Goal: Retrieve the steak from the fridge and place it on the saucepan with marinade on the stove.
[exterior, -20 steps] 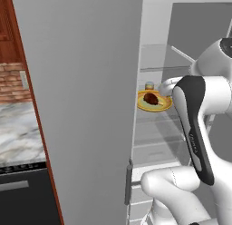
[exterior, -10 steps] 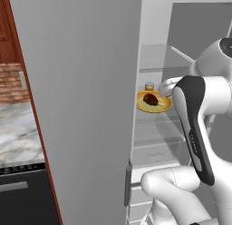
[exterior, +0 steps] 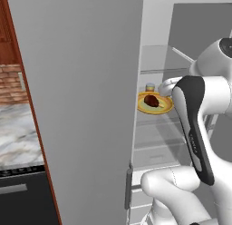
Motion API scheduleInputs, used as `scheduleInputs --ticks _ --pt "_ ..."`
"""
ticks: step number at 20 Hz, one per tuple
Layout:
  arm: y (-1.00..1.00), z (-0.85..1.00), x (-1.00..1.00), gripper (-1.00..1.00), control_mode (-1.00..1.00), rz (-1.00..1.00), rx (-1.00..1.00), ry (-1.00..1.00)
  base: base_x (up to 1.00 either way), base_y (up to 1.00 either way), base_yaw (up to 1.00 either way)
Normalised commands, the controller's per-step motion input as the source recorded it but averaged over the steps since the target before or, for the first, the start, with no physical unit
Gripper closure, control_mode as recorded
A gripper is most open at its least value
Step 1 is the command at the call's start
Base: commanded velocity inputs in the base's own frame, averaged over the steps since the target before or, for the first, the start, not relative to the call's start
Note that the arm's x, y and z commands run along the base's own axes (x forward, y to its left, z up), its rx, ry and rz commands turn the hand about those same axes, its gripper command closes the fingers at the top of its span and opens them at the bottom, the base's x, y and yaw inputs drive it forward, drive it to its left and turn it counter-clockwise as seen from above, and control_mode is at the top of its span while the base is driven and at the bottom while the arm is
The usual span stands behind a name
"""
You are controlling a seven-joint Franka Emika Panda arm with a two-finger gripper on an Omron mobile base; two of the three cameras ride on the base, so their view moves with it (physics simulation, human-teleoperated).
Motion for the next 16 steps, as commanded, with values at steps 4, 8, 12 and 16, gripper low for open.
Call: scheduleInputs --ticks 4,8,12,16 --pt "0.0 0.0 0.0 -1.0 1.0 0.0 0.0 0.0 0.26 -0.18 0.0" --pt "0.0 0.0 0.0 -1.0 1.0 0.0 0.0 0.0 0.24 -0.2 0.0" --pt "-0.06 -0.08 0.0 -1.0 -1.0 0.0 0.0 0.0 0.09 -0.18 0.01" --pt "-0.19 -0.45 0.0 -1.0 -1.0 0.0 0.0 -0.02 0.0 0.0 0.0"
